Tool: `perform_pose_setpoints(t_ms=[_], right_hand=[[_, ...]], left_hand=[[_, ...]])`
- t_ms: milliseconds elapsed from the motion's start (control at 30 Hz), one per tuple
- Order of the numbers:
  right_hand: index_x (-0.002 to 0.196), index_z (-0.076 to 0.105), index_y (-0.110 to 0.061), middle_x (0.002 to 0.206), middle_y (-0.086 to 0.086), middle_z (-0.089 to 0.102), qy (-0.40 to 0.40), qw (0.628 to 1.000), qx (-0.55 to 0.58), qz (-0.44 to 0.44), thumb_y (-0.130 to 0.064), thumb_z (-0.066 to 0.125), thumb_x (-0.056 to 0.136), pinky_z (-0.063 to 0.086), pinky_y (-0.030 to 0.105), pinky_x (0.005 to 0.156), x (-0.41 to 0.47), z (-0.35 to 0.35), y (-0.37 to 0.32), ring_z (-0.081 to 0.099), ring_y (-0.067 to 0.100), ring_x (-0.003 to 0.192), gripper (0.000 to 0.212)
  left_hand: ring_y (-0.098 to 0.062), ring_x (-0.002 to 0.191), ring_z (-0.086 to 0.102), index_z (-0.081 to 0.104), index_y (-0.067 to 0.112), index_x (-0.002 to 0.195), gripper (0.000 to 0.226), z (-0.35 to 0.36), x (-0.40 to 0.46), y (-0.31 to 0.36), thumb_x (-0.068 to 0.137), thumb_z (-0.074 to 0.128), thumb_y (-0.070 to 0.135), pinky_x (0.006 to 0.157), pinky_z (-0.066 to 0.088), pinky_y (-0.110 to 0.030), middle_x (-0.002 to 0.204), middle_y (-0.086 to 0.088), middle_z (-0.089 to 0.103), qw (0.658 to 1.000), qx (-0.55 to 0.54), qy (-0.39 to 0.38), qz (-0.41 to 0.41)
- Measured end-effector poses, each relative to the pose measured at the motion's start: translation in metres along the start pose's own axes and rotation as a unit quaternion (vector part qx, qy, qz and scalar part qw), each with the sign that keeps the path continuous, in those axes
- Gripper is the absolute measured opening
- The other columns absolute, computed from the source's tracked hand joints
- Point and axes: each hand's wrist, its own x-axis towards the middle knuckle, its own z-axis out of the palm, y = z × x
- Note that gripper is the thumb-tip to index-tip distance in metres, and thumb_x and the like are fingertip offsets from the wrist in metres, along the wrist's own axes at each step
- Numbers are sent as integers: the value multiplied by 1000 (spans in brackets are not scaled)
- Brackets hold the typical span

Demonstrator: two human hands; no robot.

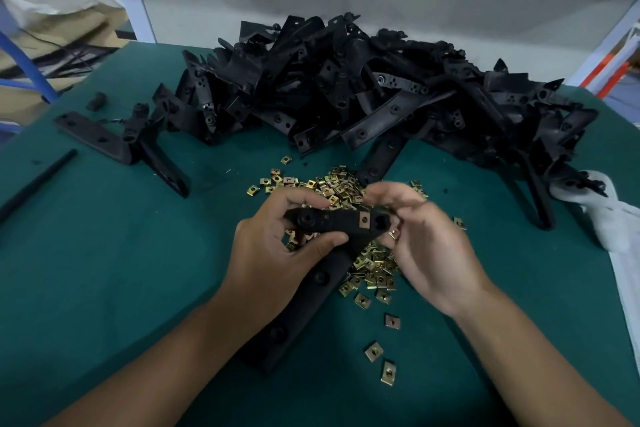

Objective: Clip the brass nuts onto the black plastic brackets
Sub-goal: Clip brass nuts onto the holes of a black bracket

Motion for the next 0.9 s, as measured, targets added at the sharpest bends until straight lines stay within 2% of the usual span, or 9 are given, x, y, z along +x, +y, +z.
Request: perform_pose_setpoints(t_ms=[100,167,233,367,467,533,700,800,900], right_hand=[[103,59,-7,111,15,64,45,942,316,108,10,38,65,48,33,90,9,-9,-3,65,17,83,46],[106,55,-4,117,23,66,70,910,381,147,21,34,69,57,37,96,13,-16,-3,73,24,92,50],[118,55,1,124,29,65,56,910,377,164,25,35,72,53,41,98,14,-17,-3,72,31,106,55],[134,50,6,129,35,60,13,921,353,166,19,42,81,56,36,96,12,-16,-7,67,34,116,55],[131,53,7,123,29,67,11,928,334,163,8,49,85,62,29,80,11,-18,-7,73,26,105,46],[130,53,6,106,18,75,7,941,295,165,-1,53,88,61,25,69,10,-16,-7,75,15,84,43],[86,77,-7,78,4,57,-13,961,214,173,-21,62,89,53,21,48,7,-12,-5,55,4,54,20],[80,77,-16,80,3,62,-38,968,193,155,-24,68,89,54,21,54,6,-11,-6,57,5,62,15],[81,76,-19,88,2,65,-40,972,183,145,-25,72,85,52,18,58,6,-11,-5,56,6,68,8]], left_hand=[[-12,75,75,57,50,103,38,0,-1,0,72,79,50,62,64,-42,88,14,77,1000,-14,-14,-18],[-13,72,74,57,51,104,39,-2,0,1,71,79,52,58,63,-37,87,13,77,1000,-10,-14,-19],[-13,68,73,58,51,103,39,-3,0,1,70,79,53,54,62,-34,85,11,77,999,-13,-13,-26],[-19,71,74,59,48,102,38,-2,-2,0,71,80,52,55,62,-47,86,10,77,999,-14,-23,-29],[-16,74,74,60,46,101,37,-1,-2,0,71,81,50,59,62,-42,90,14,77,999,-10,-33,-16],[-13,75,73,60,48,100,36,0,-3,1,71,81,49,64,62,-31,92,18,75,999,2,-44,-1],[-2,68,70,59,49,99,34,2,-6,5,71,79,51,60,53,-14,82,22,74,997,11,-81,-5],[-10,71,71,58,49,102,33,2,-7,6,74,75,55,60,57,-29,86,19,75,994,19,-102,-16],[-9,72,71,58,46,103,32,1,-6,7,79,78,48,59,57,-26,89,18,75,992,27,-121,-8]])
